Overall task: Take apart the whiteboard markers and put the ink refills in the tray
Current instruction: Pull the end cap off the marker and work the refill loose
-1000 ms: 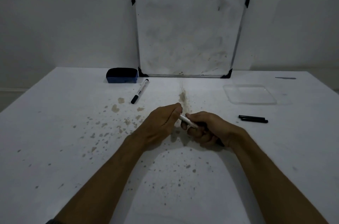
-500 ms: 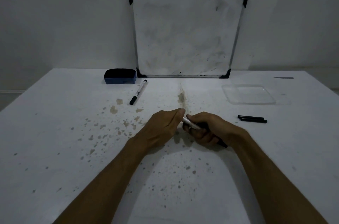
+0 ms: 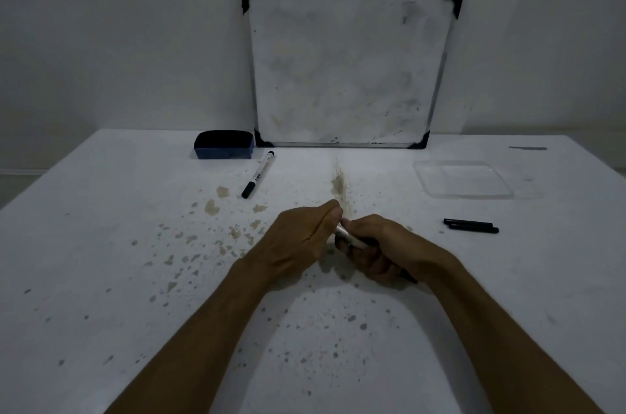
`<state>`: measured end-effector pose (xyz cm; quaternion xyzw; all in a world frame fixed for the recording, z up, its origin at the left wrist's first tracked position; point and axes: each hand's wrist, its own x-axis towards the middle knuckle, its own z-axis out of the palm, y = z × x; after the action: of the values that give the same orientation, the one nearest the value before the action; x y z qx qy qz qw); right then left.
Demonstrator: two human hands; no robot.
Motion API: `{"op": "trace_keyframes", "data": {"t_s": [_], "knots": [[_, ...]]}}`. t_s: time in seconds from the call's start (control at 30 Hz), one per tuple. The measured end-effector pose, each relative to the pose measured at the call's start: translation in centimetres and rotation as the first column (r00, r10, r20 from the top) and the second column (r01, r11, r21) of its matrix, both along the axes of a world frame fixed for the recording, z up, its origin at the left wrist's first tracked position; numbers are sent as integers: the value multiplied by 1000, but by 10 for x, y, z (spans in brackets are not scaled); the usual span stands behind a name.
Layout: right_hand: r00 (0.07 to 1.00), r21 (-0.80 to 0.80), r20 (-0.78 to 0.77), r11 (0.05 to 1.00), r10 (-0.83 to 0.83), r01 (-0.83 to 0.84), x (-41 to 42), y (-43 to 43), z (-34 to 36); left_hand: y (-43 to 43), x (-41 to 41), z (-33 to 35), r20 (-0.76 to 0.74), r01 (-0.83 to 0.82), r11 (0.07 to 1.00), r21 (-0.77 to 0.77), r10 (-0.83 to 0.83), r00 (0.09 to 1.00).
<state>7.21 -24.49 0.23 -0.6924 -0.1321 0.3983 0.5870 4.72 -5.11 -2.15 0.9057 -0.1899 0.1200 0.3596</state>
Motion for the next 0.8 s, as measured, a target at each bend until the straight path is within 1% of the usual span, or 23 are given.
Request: {"op": "trace_keyframes", "data": {"t_s": [0.03, 0.07, 0.1, 0.13, 0.17, 0.2, 0.23, 0.27, 0.3, 0.33, 0.37, 0.4, 0.43, 0.47, 0.5, 0.53, 0.57, 0.6, 0.63, 0.67, 0.7, 0.73, 0.8], "knots": [[999, 18, -50, 1000, 10, -9, 1, -1, 1, -1, 2, 1, 35, -19, 1000, 3, 19, 999], [998, 18, -66, 1000, 10, -9, 1, 0, 1, -2, 3, 2, 64, -54, 998, 28, 52, 997], [1000, -13, -4, 1000, 4, -4, -1, 3, 1, -3, 5, 2, 82, -99, 994, 53, 94, 992], [985, -92, 170, 996, 8, 8, -3, 8, 1, -4, 7, 2, 68, -147, 986, 80, 142, 987], [907, -215, 419, 975, 36, 60, -4, 13, -1, -4, 10, 0, -6, -188, 979, 80, 189, 982], [761, -317, 641, 938, 104, 139, -5, 18, -4, -4, 11, -1, -114, -213, 977, 29, 215, 970], [637, -361, 755, 910, 155, 206, -4, 22, -7, -3, 12, -2, -215, -240, 970, -42, 226, 950], [594, -364, 788, 902, 163, 234, -4, 25, -9, -2, 13, -3, -263, -261, 962, -86, 231, 937], [611, -355, 778, 905, 147, 233, -4, 25, -10, -1, 12, -3, -272, -270, 958, -97, 235, 933], [676, -340, 727, 918, 117, 206, -2, 23, -8, 1, 10, -5, -259, -257, 963, -83, 228, 939], [770, -305, 633, 939, 74, 161, 0, 20, -5, 1, 8, -6, -224, -224, 972, -67, 204, 953], [867, -247, 498, 963, 30, 109, 2, 17, -2, 1, 5, -8, -196, -181, 982, -53, 167, 966], [941, -176, 339, 982, -1, 64, 4, 13, 1, -1, 4, -8, -162, -134, 990, -44, 126, 979], [984, -113, 180, 993, -2, 22, 6, 8, 2, -2, 3, -8, -128, -105, 994, -34, 100, 987], [998, -59, 55, 998, 16, -13, 7, 4, 2, -4, 5, -8, -80, -109, 994, -16, 107, 991], [999, -25, -7, 999, 34, -34, 8, 2, 1, -6, 6, -8, -43, -136, 991, 0, 136, 990], [999, -23, 3, 999, 32, -32, 8, 3, -1, -7, 9, -7, -28, -160, 987, 15, 160, 987], [993, -62, 116, 998, 12, -5, 5, 7, -2, -6, 12, -6, -56, -190, 982, 21, 190, 980], [952, -140, 307, 989, 0, 45, 0, 11, -3, -5, 14, -6, -83, -222, 975, 22, 223, 971], [854, -224, 521, 966, 7, 128, -5, 17, -4, -5, 14, -6, -102, -265, 964, 22, 265, 959], [719, -258, 694, 942, 25, 216, -8, 22, -7, -6, 14, -6, -89, -312, 950, 19, 312, 946], [598, -247, 800, 929, 36, 275, -10, 26, -11, -9, 13, -7, -60, -360, 933, 19, 360, 931], [440, -205, 897, 925, 47, 319, -7, 28, -16, -13, 14, -2, -31, -468, 883, 23, 469, 883]]}}
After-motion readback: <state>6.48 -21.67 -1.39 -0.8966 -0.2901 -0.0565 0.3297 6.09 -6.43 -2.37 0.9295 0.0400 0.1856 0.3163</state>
